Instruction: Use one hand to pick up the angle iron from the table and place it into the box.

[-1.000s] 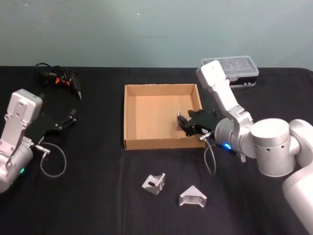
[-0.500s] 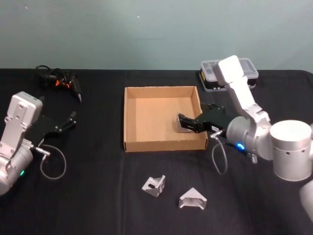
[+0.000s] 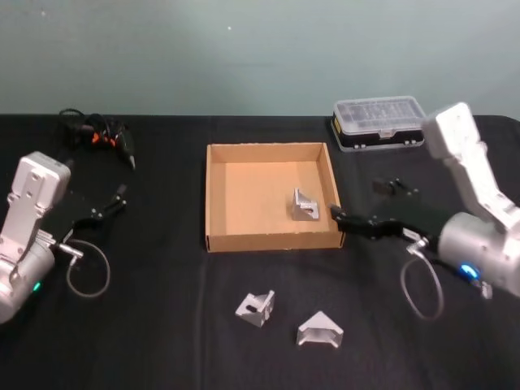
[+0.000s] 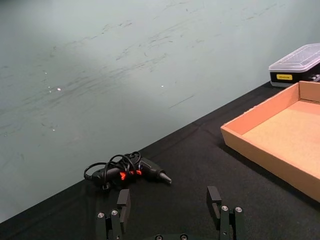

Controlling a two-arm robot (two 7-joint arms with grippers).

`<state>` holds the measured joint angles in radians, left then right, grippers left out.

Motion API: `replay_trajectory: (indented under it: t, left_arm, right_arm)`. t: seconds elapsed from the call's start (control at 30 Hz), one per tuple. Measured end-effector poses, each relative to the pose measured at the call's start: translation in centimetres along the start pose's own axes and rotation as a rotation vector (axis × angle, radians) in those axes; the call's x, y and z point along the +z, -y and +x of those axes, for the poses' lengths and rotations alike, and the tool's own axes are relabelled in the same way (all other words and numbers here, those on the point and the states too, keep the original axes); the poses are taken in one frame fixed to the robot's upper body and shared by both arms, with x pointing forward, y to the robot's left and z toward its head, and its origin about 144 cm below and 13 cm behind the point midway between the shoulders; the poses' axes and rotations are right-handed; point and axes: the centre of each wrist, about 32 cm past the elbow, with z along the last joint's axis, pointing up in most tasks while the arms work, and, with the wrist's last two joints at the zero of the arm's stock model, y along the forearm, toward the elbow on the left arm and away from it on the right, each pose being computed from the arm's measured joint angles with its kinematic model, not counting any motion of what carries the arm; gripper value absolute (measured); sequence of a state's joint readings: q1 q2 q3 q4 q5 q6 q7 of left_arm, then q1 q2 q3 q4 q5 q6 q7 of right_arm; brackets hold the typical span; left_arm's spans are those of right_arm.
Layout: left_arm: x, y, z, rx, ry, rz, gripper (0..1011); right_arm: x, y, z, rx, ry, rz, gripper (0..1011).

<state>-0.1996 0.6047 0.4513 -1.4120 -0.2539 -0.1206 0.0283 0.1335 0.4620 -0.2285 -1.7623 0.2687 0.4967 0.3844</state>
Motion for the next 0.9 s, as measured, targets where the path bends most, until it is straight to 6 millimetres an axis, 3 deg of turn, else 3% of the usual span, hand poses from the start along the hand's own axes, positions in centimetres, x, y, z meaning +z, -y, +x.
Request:
replay_trajectory:
  t: [0.47, 0.9]
  left_arm:
    - [0.0, 0.0, 0.0, 0.000, 0.000, 0.000, 1000]
    - [0.0, 0.0, 0.0, 0.000, 0.000, 0.000, 1000]
  right_arm:
    - [-1.5, 6.1, -1.2, 0.103, 0.041, -0.021, 1003]
    - [-3.0, 8.6, -2.3, 0.165, 0.031, -0.080, 1003]
